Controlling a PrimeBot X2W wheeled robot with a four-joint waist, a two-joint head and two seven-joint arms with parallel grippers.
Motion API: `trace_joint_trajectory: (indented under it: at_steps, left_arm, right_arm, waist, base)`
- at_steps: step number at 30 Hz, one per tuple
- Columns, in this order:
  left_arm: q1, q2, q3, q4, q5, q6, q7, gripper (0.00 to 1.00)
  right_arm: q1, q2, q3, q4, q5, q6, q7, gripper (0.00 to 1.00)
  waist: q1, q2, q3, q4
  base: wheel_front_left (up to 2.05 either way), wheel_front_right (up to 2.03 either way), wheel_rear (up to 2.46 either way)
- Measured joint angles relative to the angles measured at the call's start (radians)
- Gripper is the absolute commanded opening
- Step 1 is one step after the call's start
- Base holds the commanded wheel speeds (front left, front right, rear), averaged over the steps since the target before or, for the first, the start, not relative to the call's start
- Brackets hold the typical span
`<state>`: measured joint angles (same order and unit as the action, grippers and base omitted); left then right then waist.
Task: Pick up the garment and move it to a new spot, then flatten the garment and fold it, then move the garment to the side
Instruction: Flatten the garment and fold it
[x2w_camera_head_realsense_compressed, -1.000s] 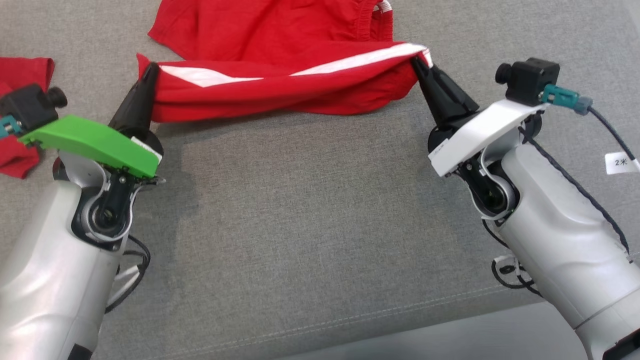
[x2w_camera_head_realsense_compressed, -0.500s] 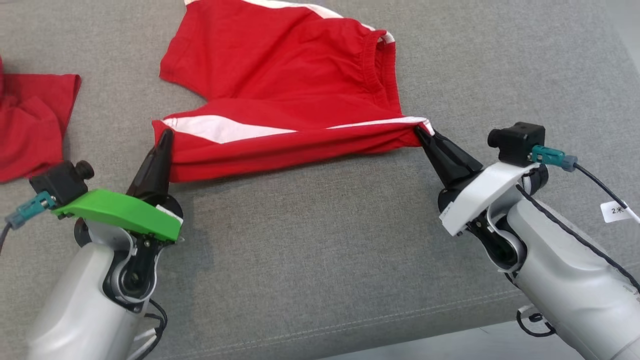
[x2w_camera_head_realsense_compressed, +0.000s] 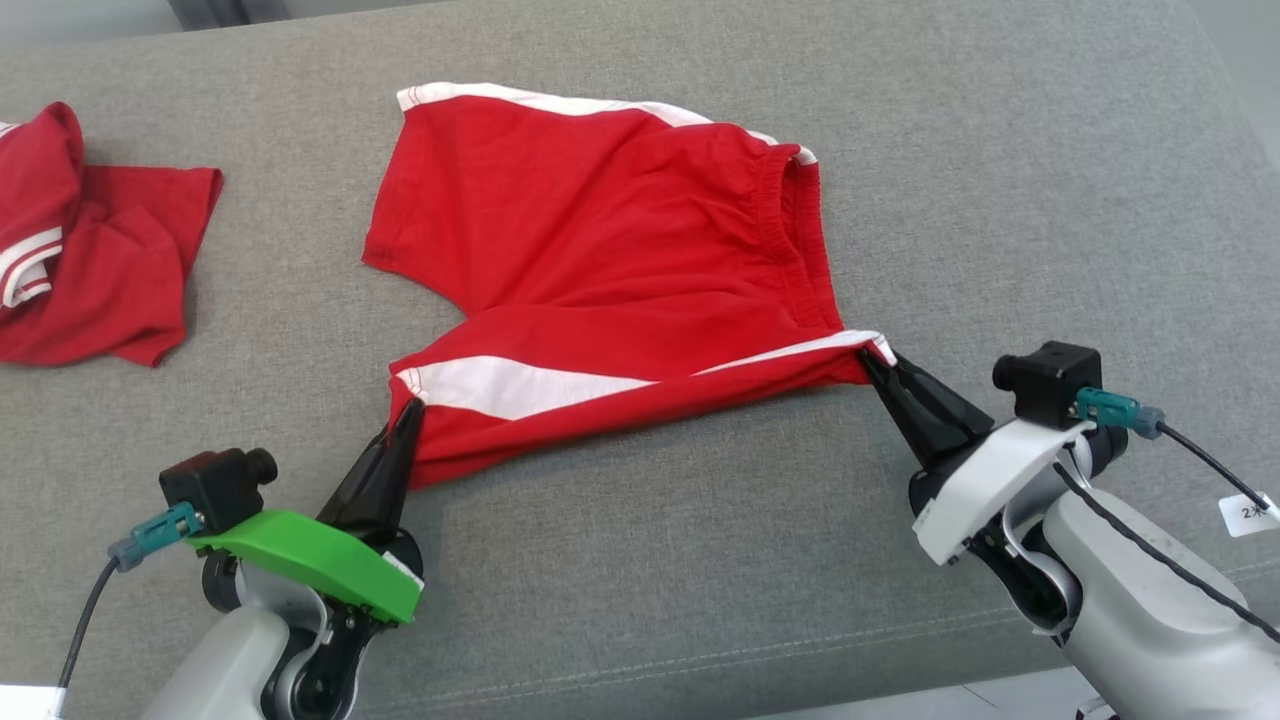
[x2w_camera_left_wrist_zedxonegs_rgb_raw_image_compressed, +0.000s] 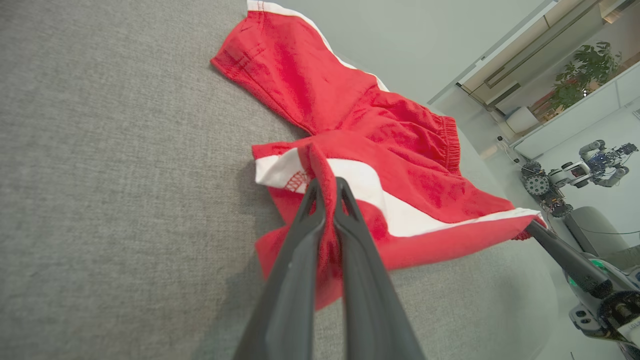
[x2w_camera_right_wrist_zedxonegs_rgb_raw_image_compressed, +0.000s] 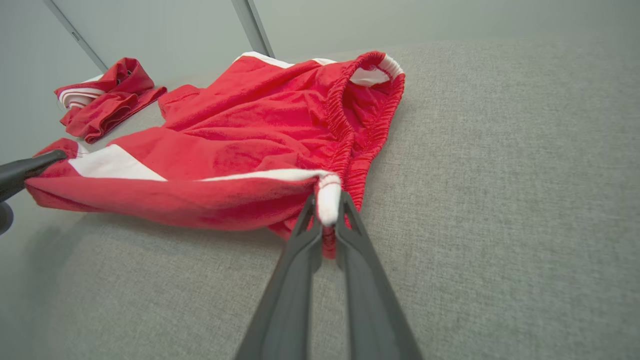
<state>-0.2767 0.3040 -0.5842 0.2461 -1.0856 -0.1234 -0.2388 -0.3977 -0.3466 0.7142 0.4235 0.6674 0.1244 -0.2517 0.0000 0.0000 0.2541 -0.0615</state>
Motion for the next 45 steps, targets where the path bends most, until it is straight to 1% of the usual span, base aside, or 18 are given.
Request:
trace_joint_trajectory:
  at_steps: [5, 6, 7, 8, 9, 10, 11, 19, 23, 27, 29, 34, 39, 45]
  left_arm:
    - [0.021, 0.006, 0.011, 0.033, 0.001, 0.0, -0.004, 0.0]
    - [0.025, 0.007, 0.016, 0.039, 0.001, 0.0, -0.004, 0.0]
    - [0.031, 0.008, 0.021, 0.044, 0.002, -0.001, -0.004, 0.0]
    - [0.036, 0.01, 0.022, 0.05, 0.002, -0.001, -0.004, 0.0]
    - [0.041, 0.012, 0.021, 0.055, 0.002, -0.001, -0.004, 0.39]
    - [0.047, 0.013, 0.019, 0.06, 0.003, -0.001, -0.004, 0.53]
    - [0.052, 0.013, 0.016, 0.066, 0.004, -0.001, -0.004, 1.0]
    - [0.088, 0.014, -0.034, 0.068, 0.004, -0.001, -0.004, 1.0]
    - [0.089, 0.028, -0.031, 0.052, 0.015, -0.001, -0.004, 1.0]
    - [0.088, 0.05, -0.004, 0.038, 0.049, -0.001, -0.009, 1.0]
    - [0.085, 0.058, 0.004, 0.037, 0.053, -0.001, -0.009, 1.0]
    - [0.068, 0.065, -0.012, 0.039, 0.061, -0.001, -0.007, 1.0]
    - [0.056, 0.076, -0.019, 0.057, 0.044, -0.001, 0.025, 1.0]
    - [0.049, 0.084, -0.019, 0.075, 0.029, -0.001, 0.054, 1.0]
  right_arm:
    - [0.048, -0.007, -0.003, -0.008, -0.009, 0.0, 0.0, 0.0]
    - [0.057, -0.007, -0.001, -0.01, -0.01, 0.0, 0.0, 0.18]
    - [0.064, -0.007, 0.003, -0.014, -0.011, 0.0, 0.0, 0.49]
    - [0.07, -0.005, 0.005, -0.016, -0.013, 0.0, 0.0, 0.85]
    - [0.074, -0.003, 0.009, -0.017, -0.016, 0.0, 0.0, 1.0]
    - [0.079, -0.004, 0.015, -0.017, -0.019, 0.0, 0.0, 1.0]
    - [0.082, -0.005, 0.021, -0.017, -0.023, 0.0, 0.0, 1.0]
    - [0.101, -0.013, 0.036, -0.04, -0.036, 0.0, 0.0, 1.0]
    - [0.118, -0.024, 0.031, -0.054, -0.035, 0.0, 0.0, 1.0]
    - [0.128, -0.031, 0.03, -0.072, -0.02, 0.0, 0.0, 1.0]
    - [0.135, -0.033, 0.047, -0.09, -0.003, 0.0, 0.0, 1.0]
    - [0.146, -0.054, 0.143, -0.1, -0.003, 0.0, 0.0, 1.0]
    - [0.144, -0.07, 0.173, -0.099, -0.007, 0.0, 0.0, 1.0]
    - [0.143, -0.07, 0.156, -0.091, 0.002, 0.0, 0.0, 1.0]
  waist:
    - [0.0, 0.0, -0.015, 0.016]
    - [0.0, 0.0001, -0.019, 0.018]
    - [0.0, 0.0, -0.021, 0.02]
    - [0.0, 0.0001, -0.023, 0.021]
    - [0.0, 0.0, -0.025, 0.022]
    - [0.0, 0.0, -0.026, 0.022]
    - [0.0, 0.0, -0.027, 0.022]
    - [0.0, 0.0, -0.032, 0.02]
    - [0.0, 0.0, -0.036, 0.021]
    - [0.0, 0.0, -0.04, 0.024]
    - [0.0, 0.0, -0.042, 0.026]
    - [0.0, 0.0, -0.046, 0.028]
    - [0.0, 0.0, -0.048, 0.016]
    - [0.0, 0.0, -0.047, -0.003]
  base:
    - [0.0, 0.0, 0.0]
    - [0.0, 0.0, 0.0]
    - [0.0, 0.0, 0.0]
    - [0.0, 0.0, 0.0]
    - [0.0, 0.0, 0.0]
    - [0.0, 0.0, 0.0]
    - [0.0, 0.0, 0.0]
    - [0.0, 0.0, 0.0]
    - [0.0, 0.0, 0.0]
    - [0.0, 0.0, 0.0]
    - [0.0, 0.0, 0.0]
    - [0.0, 0.0, 0.0]
    - [0.0, 0.0, 0.0]
    - [0.0, 0.0, 0.0]
